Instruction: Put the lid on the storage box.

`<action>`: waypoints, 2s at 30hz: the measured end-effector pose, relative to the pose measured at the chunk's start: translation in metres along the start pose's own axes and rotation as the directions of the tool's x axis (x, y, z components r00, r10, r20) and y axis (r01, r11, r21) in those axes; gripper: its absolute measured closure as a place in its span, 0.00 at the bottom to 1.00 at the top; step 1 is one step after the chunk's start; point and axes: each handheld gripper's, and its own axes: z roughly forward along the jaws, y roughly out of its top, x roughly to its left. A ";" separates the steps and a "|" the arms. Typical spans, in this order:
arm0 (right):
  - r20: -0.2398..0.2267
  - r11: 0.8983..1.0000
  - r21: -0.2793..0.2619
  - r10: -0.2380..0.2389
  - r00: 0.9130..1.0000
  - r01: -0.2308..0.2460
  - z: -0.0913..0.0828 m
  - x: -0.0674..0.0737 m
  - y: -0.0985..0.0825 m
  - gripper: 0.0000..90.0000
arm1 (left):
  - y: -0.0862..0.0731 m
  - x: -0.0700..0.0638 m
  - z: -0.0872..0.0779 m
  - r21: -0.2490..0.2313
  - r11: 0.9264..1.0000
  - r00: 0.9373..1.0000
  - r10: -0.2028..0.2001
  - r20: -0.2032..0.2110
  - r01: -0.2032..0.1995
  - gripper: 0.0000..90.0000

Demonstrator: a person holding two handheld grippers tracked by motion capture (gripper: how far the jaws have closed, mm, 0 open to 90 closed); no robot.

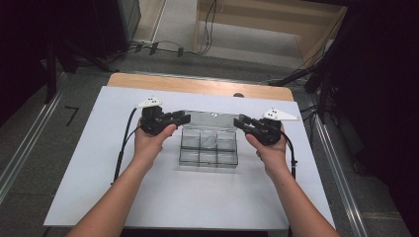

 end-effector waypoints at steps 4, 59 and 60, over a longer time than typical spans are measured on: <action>-0.008 1.000 -0.004 -0.006 1.000 0.006 -0.003 0.001 -0.003 0.70 | -0.003 -0.002 -0.004 -0.002 1.000 1.000 0.007 -0.012 -0.007 0.60; -0.034 1.000 0.023 -0.014 0.999 0.014 -0.033 0.008 -0.046 0.43 | -0.040 -0.012 -0.006 0.067 0.998 0.998 -0.027 0.053 0.023 1.00; -0.027 1.000 0.031 -0.005 1.000 0.005 -0.033 0.007 -0.049 0.47 | -0.040 -0.012 -0.006 0.065 0.998 0.998 -0.027 0.054 0.024 1.00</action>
